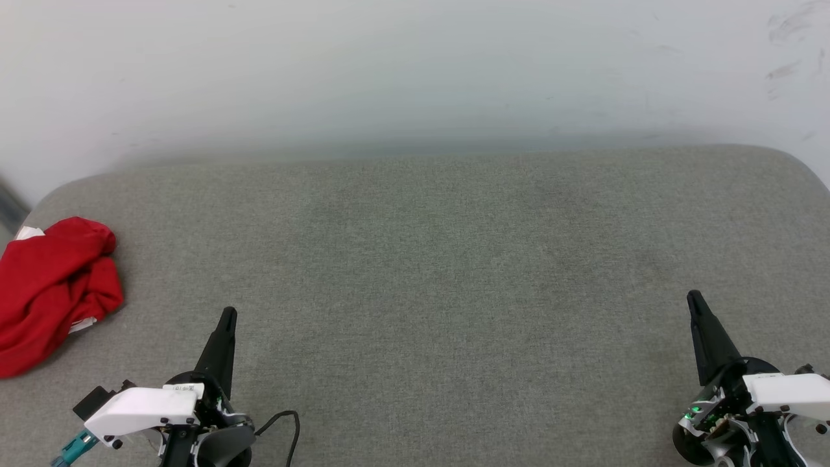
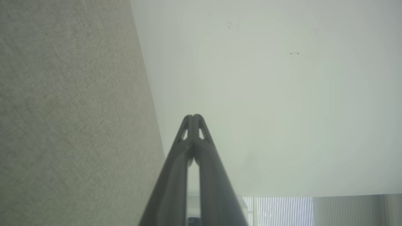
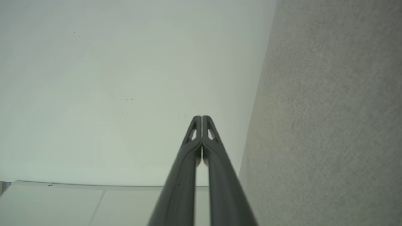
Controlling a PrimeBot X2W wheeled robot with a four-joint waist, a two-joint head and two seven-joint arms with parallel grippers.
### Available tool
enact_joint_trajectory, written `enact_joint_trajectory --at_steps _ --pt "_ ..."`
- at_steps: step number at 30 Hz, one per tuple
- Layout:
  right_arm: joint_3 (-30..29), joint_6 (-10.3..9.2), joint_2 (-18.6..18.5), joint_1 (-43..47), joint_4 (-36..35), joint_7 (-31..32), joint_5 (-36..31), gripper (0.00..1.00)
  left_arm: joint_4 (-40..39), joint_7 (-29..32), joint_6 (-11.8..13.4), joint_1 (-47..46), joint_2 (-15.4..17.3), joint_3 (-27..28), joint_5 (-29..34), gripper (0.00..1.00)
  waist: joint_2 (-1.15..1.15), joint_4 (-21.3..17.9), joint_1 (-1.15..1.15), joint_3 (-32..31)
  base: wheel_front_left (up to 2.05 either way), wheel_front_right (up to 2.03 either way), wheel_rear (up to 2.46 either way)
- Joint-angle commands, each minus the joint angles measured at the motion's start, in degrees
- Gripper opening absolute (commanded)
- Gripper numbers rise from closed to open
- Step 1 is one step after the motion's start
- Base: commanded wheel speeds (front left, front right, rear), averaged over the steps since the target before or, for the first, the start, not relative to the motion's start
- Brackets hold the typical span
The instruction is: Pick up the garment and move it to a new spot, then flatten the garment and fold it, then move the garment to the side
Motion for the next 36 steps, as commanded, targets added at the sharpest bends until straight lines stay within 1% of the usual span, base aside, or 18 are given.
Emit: enact_joint_trajectory --at_steps 1,23,24,28,32,36 --pt "0.04 -0.02 0.20 -0.71 0.06 0.01 -0.25 0.00 -0.01 0.07 -0.13 -0.39 -0.09 0.13 0.08 0.00 0.00 0.00 0.00 0.00 0.00 0.00 0.00" --pt "0.04 -0.02 0.20 -0.71 0.06 0.01 -0.25 0.00 -0.01 0.07 -0.13 -0.39 -0.09 0.12 0.08 0.00 0.00 0.00 0.00 0.00 0.00 0.00 0.00" --pt "0.01 0.00 0.00 0.10 0.14 -0.04 0.00 1.00 0.16 -0.03 0.00 0.07 0.00 -0.04 0.01 1.00 0.00 0.00 0.00 0.00 0.00 0.00 0.00" --pt "0.10 -0.01 0.04 1.89 2.09 -0.10 -0.01 1.00 2.13 -0.11 0.01 1.87 -0.21 -0.37 0.03 1.00 0.00 0.00 0.00 0.01 0.00 0.00 0.00" --pt "0.54 -0.01 0.05 2.34 1.68 -1.32 -0.64 1.00 0.86 -1.33 0.01 2.29 -0.20 -0.81 0.67 1.00 0.00 -0.02 0.00 0.03 0.00 0.00 0.00" --pt "0.63 -0.01 0.05 2.76 1.24 -2.48 -2.26 1.00 0.15 -2.48 0.01 2.69 -0.19 -0.49 2.65 1.00 0.00 -0.04 0.00 0.07 0.00 0.00 0.00"
